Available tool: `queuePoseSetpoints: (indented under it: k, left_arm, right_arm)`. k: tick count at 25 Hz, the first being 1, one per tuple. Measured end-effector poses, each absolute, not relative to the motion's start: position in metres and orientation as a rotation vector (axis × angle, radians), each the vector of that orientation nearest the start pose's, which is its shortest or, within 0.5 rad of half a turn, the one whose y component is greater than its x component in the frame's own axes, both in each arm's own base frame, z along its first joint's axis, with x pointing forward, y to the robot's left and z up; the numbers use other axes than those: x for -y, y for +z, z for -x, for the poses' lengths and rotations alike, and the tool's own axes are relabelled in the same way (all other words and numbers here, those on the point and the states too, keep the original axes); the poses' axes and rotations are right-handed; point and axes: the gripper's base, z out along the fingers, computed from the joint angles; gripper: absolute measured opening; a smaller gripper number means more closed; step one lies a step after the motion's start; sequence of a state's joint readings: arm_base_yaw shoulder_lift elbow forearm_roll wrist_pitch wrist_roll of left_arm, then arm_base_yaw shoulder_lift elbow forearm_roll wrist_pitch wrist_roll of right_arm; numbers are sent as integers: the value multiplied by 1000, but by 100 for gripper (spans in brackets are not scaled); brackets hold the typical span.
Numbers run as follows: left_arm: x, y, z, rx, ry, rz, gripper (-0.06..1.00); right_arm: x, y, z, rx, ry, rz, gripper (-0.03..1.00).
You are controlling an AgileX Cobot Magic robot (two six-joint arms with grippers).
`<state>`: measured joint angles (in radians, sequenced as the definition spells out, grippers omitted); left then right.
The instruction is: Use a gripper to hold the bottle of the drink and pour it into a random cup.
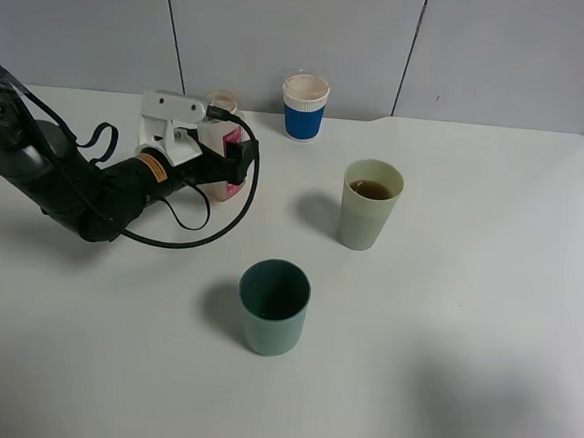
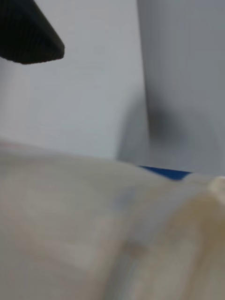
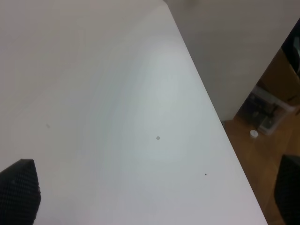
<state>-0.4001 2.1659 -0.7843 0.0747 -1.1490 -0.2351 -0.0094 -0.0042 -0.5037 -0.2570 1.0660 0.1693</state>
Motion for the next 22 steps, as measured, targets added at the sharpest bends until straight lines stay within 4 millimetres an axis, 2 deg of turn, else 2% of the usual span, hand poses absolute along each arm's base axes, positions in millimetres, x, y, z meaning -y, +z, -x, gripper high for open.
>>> queuePoseSetpoints:
  k: [7, 13, 22]
  left_arm:
    - [153, 107, -338, -1683, -528, -209, 87]
    - [155, 142, -333, -1609, -551, -172, 87]
    - [135, 204, -308, -1476, -457, -140, 87]
  right_arm:
    - [20, 280, 8, -2012, -206, -194, 100]
    - [20, 280, 8, -2012, -206, -194, 100]
    - [20, 280, 8, -2012, -206, -194, 100]
